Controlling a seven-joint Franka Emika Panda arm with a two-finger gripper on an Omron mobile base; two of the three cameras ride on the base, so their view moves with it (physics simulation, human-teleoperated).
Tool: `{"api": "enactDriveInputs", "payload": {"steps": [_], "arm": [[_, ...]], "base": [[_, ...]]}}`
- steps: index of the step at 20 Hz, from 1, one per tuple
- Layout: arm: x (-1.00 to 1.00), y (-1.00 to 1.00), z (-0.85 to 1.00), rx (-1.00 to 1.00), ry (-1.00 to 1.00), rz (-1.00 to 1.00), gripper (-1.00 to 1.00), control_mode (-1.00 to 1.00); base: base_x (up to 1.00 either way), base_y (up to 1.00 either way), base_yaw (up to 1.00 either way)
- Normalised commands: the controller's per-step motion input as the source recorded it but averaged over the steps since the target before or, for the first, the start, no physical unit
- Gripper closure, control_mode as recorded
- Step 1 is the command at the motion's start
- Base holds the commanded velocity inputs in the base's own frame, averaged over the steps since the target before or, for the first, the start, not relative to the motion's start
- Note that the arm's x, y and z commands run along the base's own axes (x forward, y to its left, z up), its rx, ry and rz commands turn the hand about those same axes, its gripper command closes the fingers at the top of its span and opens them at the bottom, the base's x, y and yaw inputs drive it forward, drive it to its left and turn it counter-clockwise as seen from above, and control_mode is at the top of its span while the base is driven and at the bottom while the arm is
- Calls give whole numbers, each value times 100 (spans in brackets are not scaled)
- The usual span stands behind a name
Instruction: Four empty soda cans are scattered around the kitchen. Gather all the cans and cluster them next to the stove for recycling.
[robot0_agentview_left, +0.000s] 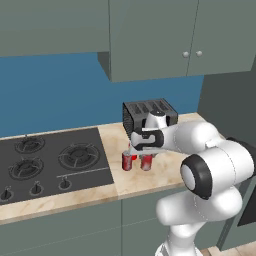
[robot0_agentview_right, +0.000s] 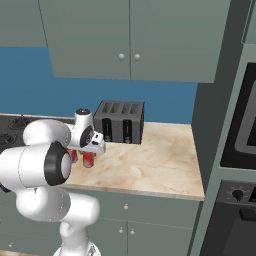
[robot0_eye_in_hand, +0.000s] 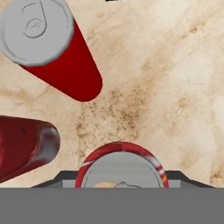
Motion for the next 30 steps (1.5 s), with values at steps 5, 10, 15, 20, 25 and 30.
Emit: {"api": "enactDriveInputs", "payload": {"steps": [5,10,15,20,25,30], "arm": [[0,6,-12,0,0,0,100,-100],[0,2,-15,0,0,0,100,-100],[-3,0,-18,0,0,0,100,-100],[-3,0,-18,0,0,0,100,-100],[-3,0,-22,2,0,0,100,-100],[-6,0,-23,2,0,0,-100,-100]], "base": [[0,0,0],[0,0,0],[0,0,0],[0,0,0],[0,0,0],[0,0,0]]}}
